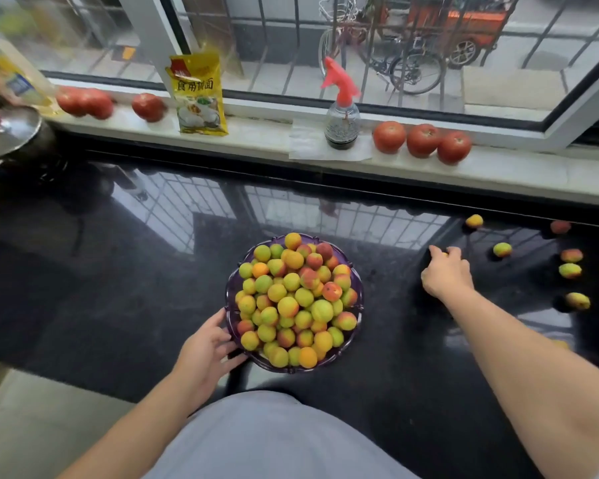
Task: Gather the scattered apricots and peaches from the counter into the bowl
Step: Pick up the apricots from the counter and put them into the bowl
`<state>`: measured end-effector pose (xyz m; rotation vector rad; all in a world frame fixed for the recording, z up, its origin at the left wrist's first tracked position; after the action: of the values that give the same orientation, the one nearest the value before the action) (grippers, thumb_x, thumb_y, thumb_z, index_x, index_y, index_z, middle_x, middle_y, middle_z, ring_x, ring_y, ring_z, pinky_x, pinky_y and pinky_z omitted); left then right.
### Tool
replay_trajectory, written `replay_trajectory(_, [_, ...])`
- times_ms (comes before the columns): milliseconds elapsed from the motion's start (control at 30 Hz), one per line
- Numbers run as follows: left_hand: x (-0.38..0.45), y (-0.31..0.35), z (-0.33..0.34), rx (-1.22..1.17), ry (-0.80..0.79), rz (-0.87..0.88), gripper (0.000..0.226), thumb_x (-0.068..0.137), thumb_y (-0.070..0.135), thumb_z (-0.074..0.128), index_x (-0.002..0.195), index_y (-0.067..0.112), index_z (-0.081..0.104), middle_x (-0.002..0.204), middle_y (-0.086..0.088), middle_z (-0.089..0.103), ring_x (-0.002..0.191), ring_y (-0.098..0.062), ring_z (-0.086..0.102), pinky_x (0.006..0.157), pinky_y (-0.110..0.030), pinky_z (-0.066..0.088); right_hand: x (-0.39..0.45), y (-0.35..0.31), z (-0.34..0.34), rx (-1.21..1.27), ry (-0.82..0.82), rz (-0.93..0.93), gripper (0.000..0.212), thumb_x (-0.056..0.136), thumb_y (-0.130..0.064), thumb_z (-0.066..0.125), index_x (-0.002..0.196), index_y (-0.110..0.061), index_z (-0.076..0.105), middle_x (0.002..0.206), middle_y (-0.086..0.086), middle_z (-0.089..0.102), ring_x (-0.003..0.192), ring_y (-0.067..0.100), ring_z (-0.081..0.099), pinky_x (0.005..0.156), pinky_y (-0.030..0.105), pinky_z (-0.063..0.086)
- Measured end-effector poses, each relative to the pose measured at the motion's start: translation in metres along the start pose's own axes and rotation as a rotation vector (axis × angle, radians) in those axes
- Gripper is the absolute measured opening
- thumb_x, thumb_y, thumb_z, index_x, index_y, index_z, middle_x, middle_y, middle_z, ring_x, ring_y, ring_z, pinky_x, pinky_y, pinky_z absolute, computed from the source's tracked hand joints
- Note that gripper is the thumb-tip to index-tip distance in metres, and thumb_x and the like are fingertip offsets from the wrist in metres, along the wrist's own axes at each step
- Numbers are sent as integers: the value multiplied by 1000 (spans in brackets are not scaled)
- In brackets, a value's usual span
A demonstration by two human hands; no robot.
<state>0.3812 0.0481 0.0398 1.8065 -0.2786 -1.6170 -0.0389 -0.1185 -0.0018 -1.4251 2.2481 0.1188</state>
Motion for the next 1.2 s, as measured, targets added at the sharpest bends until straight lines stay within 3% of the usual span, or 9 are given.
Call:
replay_trajectory(133, [1,10,11,-26,28,25,46,102,3,41,131,27,68,115,-6,80,115,-33,71,104,-58,54,-15,1,12,38,95,-103,42,96,-4,50,137,-10,48,141,11,35,114,35,47,89,43,49])
replay_trajectory(267, [10,16,14,-11,98,61,29,110,16,47,121,26,71,109,-5,81,108,-32,73,90,-51,59,-68,13,43,216,111,-162,26,99,-11,52,124,-17,58,123,0,41,98,26,53,79,34,45])
replay_trajectory(367, [19,21,15,49,91,74,32,112,18,41,127,24,69,115,-7,79,105,-31,73,76,-44,59,-120,23,67,401,64,-61,24,101,-14,51,123,-22,57,119,-2,44,89,21,52,78,34,42])
replay_trajectory(533, [22,28,14,202,11,106,44,114,13,31,130,34,66,121,-3,77,111,-30,72,74,-42,59,-197,31,83,579,69,58,36,103,-23,51,139,-22,55,118,-1,54,106,18,50,87,31,38])
replay_trajectory(733, [22,37,7,311,-68,88,64,107,-2,29,143,45,55,126,-3,75,106,-38,75,75,-50,63,-227,4,68,748,203,2,23,91,-15,70,110,-25,65,106,-7,57,93,13,61,87,39,54])
replay_trajectory(833, [17,28,5,311,-104,56,67,102,-7,30,141,43,52,123,-7,75,102,-42,75,80,-55,63,-234,-21,55,823,245,-145,27,87,-9,74,107,-26,65,105,-11,57,92,6,63,83,28,57])
replay_trajectory(1000, [7,0,-2,257,-160,-25,68,99,-11,32,147,33,51,131,-12,71,104,-44,76,93,-57,61,-249,-65,56,667,239,-470,28,85,-17,79,111,-25,71,105,-18,63,100,4,56,86,16,45])
replay_trajectory(1067, [4,-10,-4,236,-179,-60,64,100,-12,33,145,30,50,132,-13,70,102,-43,76,91,-53,61,-253,-75,65,594,215,-520,28,85,-18,78,111,-24,70,104,-17,62,100,5,56,87,18,46])
replay_trajectory(1200, [1,-14,-6,269,-205,-86,56,102,-8,37,142,29,51,131,-13,70,100,-41,77,81,-47,62,-248,-82,77,378,321,-670,24,85,-23,77,106,-21,66,102,-9,63,98,10,56,91,26,48])
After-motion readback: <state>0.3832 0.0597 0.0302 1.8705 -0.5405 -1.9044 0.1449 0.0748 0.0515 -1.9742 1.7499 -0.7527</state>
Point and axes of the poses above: each hand's wrist, its own x-axis towards the middle knuckle, its own z-axis out of the palm, y = z × x, the point moved 3 cm from there along x, towards the middle knuckle
